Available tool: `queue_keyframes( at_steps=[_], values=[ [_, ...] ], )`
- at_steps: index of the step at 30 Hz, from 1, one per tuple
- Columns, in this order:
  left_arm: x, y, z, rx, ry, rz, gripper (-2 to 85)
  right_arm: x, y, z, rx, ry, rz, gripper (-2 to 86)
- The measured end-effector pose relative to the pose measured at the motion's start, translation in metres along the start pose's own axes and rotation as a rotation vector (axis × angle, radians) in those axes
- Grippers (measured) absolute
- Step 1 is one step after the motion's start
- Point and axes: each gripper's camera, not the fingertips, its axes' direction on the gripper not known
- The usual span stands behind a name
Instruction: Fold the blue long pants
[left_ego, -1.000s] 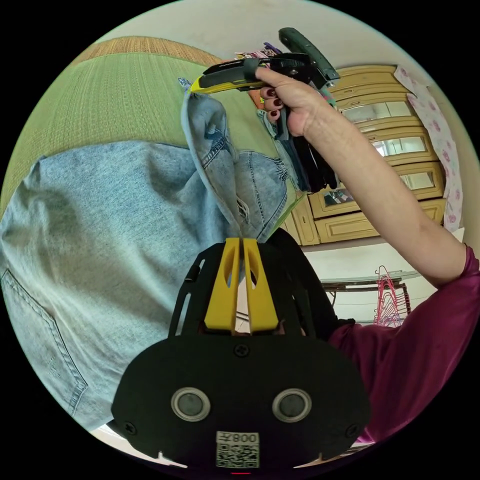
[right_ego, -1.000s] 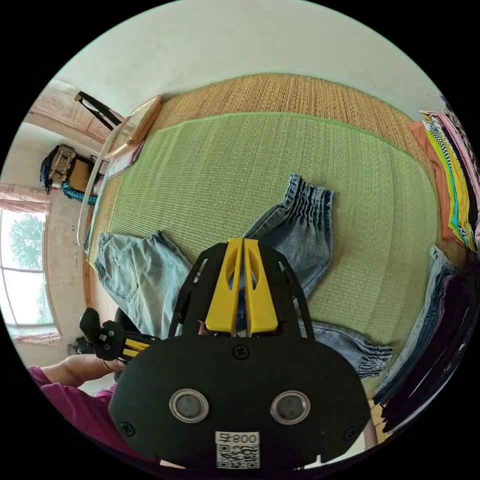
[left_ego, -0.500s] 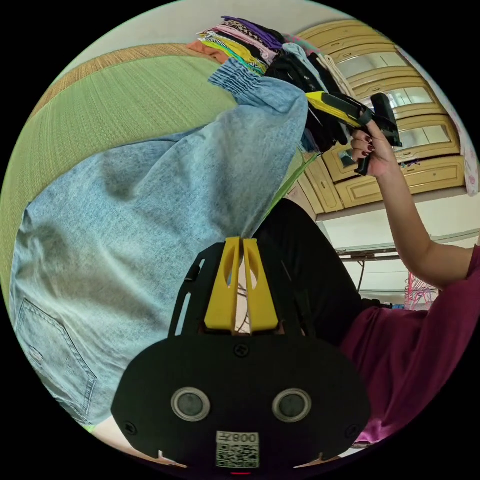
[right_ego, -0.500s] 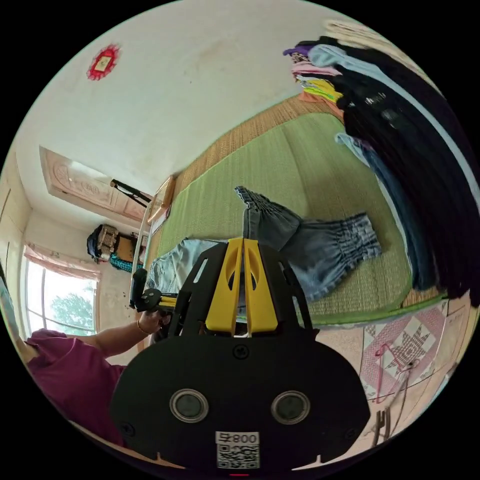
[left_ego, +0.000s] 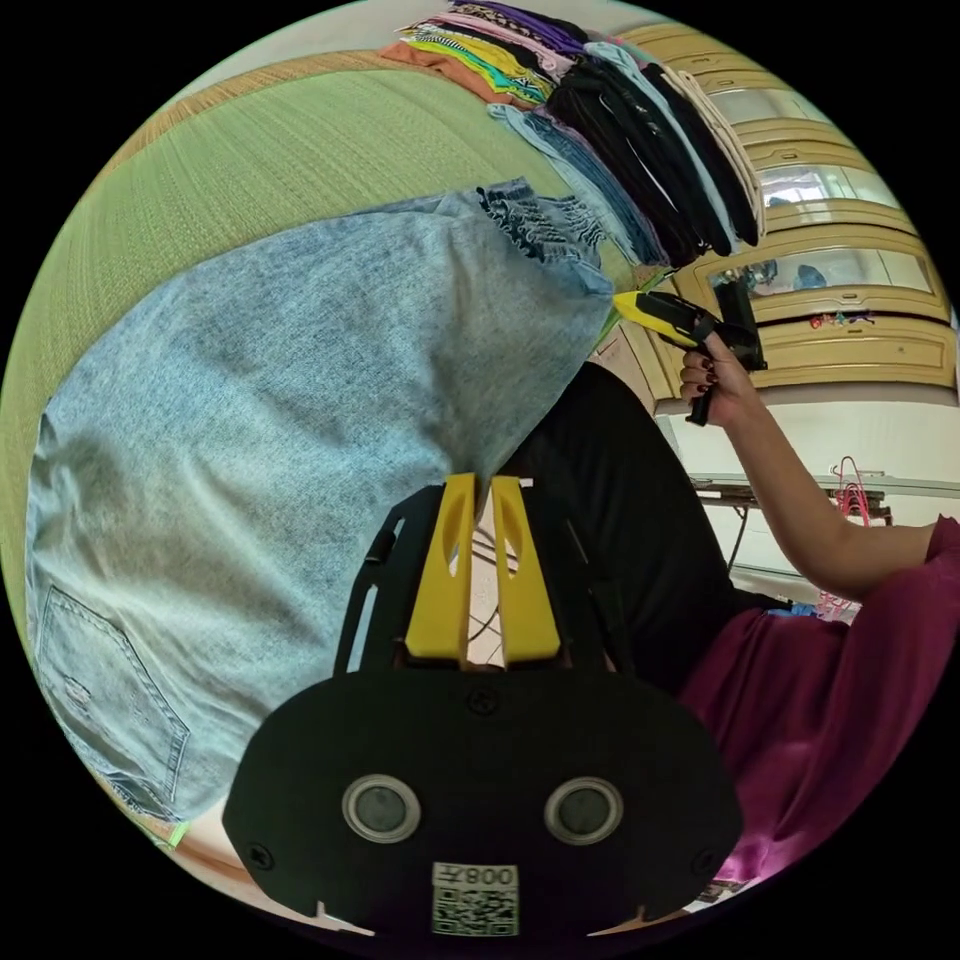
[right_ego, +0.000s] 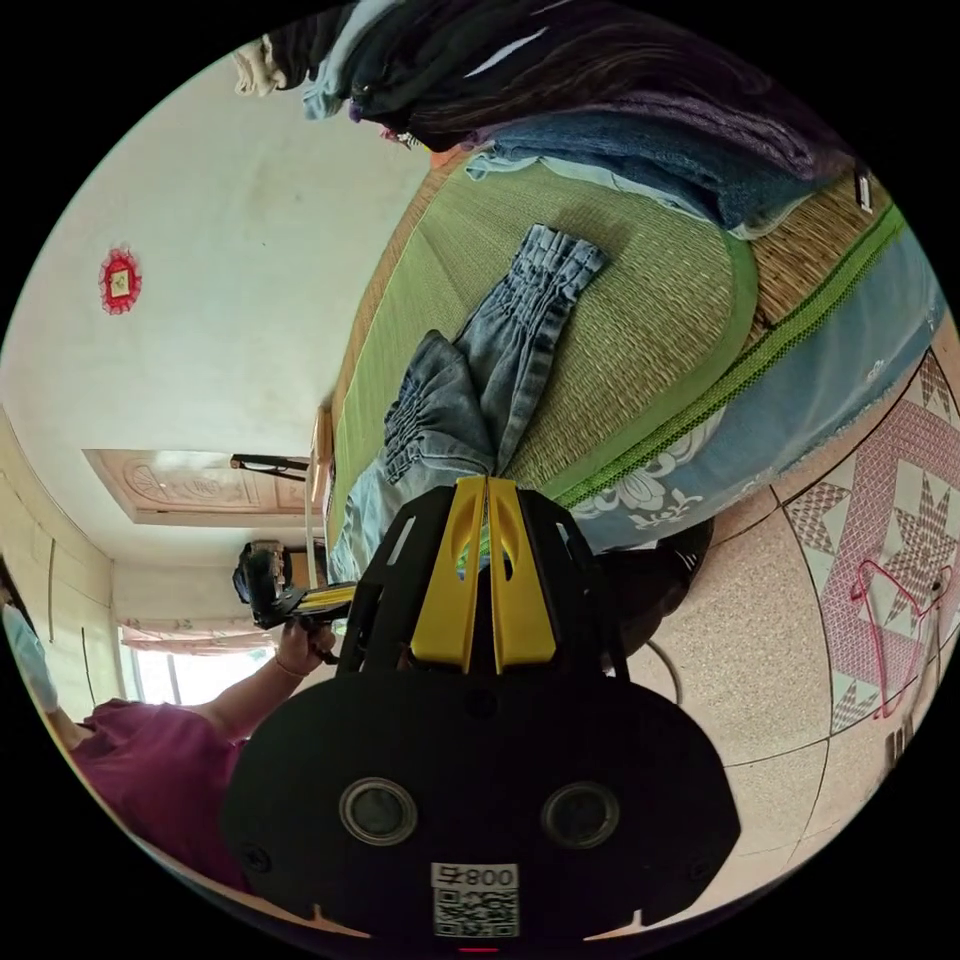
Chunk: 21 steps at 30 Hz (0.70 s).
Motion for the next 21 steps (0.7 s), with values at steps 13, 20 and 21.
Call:
queue_keyframes(
  at_steps=[13, 20, 21],
  values=[
    [0.028, -0.14, 0.004, 0.116, 0.102, 0.035, 5.1, -0.026, 0.047, -0.012, 0.083, 0.074, -0.291, 7.2],
    [-0.008, -0.233, 0.051, 0.129, 0.258, -0.158, 6.8, -0.107, 0.073, 0.06, -0.032, 0.5, -0.795, 9.3],
    [-0.012, -0.244, 0.06, 0.124, 0.285, -0.184, 6.4, -0.108, 0.075, 0.066, -0.039, 0.524, -0.822, 9.3]
  ],
)
